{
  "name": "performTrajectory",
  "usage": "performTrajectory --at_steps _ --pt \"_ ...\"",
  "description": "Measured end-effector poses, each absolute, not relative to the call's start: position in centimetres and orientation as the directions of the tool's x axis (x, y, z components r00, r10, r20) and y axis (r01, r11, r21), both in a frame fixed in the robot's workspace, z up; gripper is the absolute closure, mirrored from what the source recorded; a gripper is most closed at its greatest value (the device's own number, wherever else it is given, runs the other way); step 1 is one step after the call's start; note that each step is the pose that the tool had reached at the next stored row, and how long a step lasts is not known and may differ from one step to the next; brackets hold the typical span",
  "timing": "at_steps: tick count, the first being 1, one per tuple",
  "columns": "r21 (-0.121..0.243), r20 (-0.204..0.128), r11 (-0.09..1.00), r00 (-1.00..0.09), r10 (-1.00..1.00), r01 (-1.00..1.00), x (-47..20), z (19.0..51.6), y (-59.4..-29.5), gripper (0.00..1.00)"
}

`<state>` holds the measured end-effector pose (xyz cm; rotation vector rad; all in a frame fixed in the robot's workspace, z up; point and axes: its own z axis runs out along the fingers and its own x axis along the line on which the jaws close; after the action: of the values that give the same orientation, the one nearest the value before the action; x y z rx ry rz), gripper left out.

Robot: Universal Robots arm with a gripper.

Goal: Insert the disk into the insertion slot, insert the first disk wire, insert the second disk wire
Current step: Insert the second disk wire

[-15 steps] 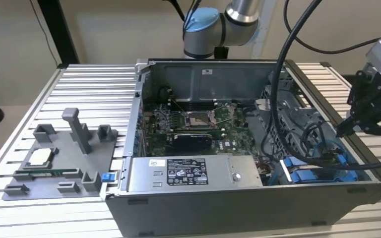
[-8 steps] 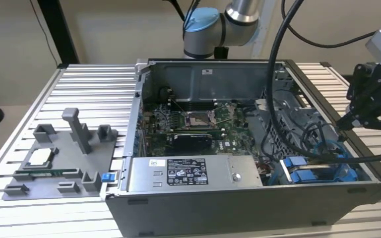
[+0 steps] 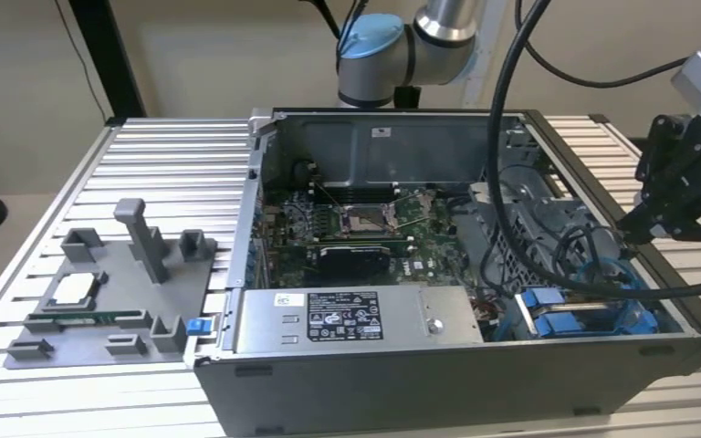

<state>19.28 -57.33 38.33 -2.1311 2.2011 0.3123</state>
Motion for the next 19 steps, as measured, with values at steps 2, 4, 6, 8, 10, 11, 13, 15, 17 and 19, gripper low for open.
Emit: performTrajectory --at_steps 2,4,6,8,10,11,13,15,17,19 --pt "0.102 -0.176 0.018 -0.036 -0.984 -0.995 19.3 38.2 -57.3 0.0" --pt "0.101 -0.171 0.013 -0.03 -0.985 -0.995 19.4 38.1 -57.3 0.0" --pt "0.099 -0.166 0.005 -0.021 -0.986 -0.995 19.5 38.0 -57.3 0.0" --pt "0.096 -0.161 -0.004 -0.011 -0.987 -0.995 19.6 37.9 -57.3 0.0" --pt "0.095 -0.154 -0.014 -0.001 -0.988 -0.995 19.7 37.8 -57.3 0.0" --pt "0.094 -0.151 -0.018 0.003 -0.989 -0.995 19.8 37.7 -57.3 0.0" --pt "0.09 -0.147 -0.023 0.01 -0.989 -0.996 19.8 37.6 -57.3 0.0" --pt "0.083 -0.144 -0.028 0.016 -0.989 -0.996 19.9 37.4 -57.3 0.0" --pt "0.074 -0.143 -0.03 0.019 -0.99 -0.997 20.0 37.2 -57.3 0.0" --pt "0.064 -0.143 -0.03 0.021 -0.99 -0.998 20.0 37.1 -57.3 0.0"
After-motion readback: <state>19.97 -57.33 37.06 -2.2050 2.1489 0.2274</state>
